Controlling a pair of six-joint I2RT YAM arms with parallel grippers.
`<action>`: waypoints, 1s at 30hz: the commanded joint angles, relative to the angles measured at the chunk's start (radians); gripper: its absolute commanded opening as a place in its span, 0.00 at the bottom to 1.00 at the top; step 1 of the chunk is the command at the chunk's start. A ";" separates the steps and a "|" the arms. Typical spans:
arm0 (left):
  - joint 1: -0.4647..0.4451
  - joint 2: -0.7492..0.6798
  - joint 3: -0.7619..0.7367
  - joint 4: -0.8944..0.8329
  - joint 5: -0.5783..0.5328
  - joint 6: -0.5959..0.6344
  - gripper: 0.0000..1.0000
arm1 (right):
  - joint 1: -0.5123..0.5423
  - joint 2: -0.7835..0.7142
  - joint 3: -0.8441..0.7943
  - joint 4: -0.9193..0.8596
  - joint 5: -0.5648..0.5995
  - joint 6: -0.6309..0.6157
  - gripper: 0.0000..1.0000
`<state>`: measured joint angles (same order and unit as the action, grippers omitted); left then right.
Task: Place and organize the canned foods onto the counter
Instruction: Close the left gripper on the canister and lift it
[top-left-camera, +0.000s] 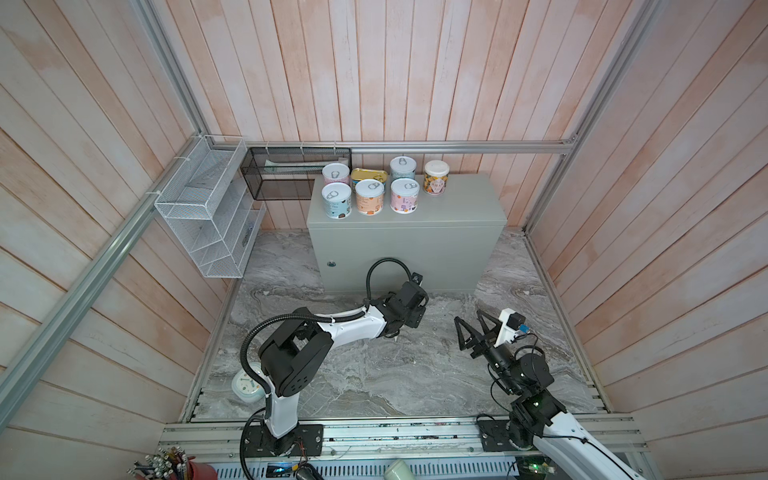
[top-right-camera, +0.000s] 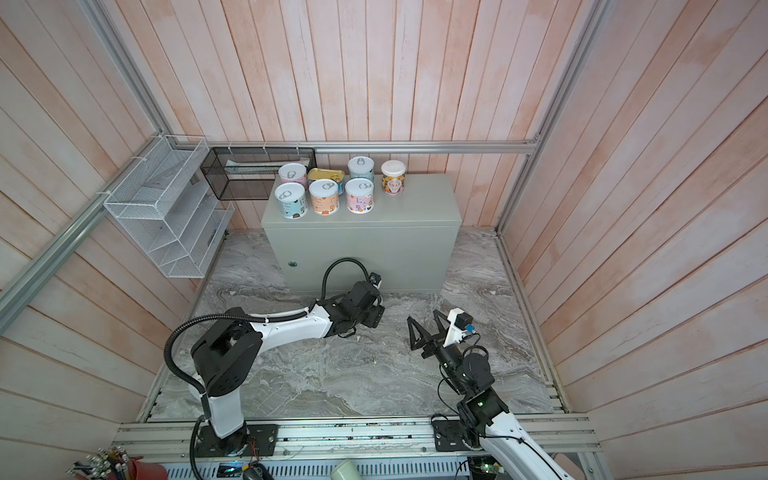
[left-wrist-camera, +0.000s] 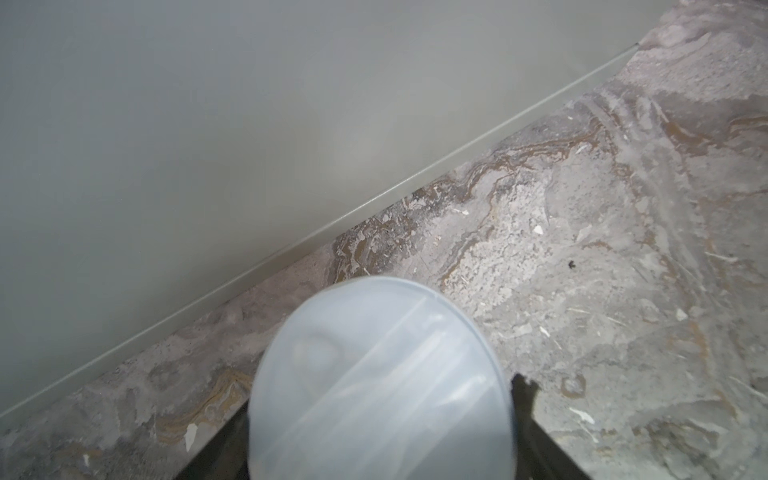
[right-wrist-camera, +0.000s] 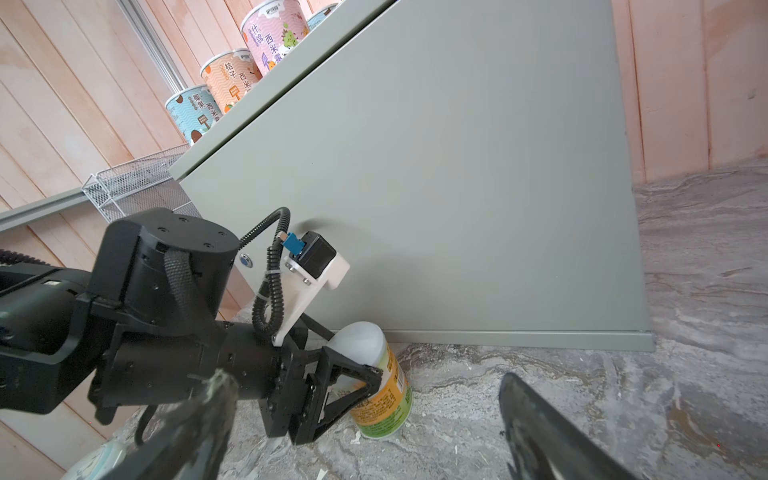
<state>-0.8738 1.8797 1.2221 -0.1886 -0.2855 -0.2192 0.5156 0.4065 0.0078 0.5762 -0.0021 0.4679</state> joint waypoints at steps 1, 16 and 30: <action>-0.007 -0.075 -0.040 -0.025 0.019 -0.021 0.66 | -0.005 -0.011 -0.125 0.018 -0.019 -0.002 0.98; -0.007 -0.226 -0.116 -0.063 0.067 -0.038 0.66 | -0.005 -0.008 -0.117 0.012 -0.042 0.013 0.97; 0.027 -0.317 -0.088 -0.127 0.184 -0.066 0.65 | 0.009 0.053 -0.050 -0.059 -0.051 -0.030 0.97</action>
<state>-0.8665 1.6176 1.0958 -0.3580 -0.1337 -0.2672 0.5163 0.4328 0.0078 0.5369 -0.0303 0.4671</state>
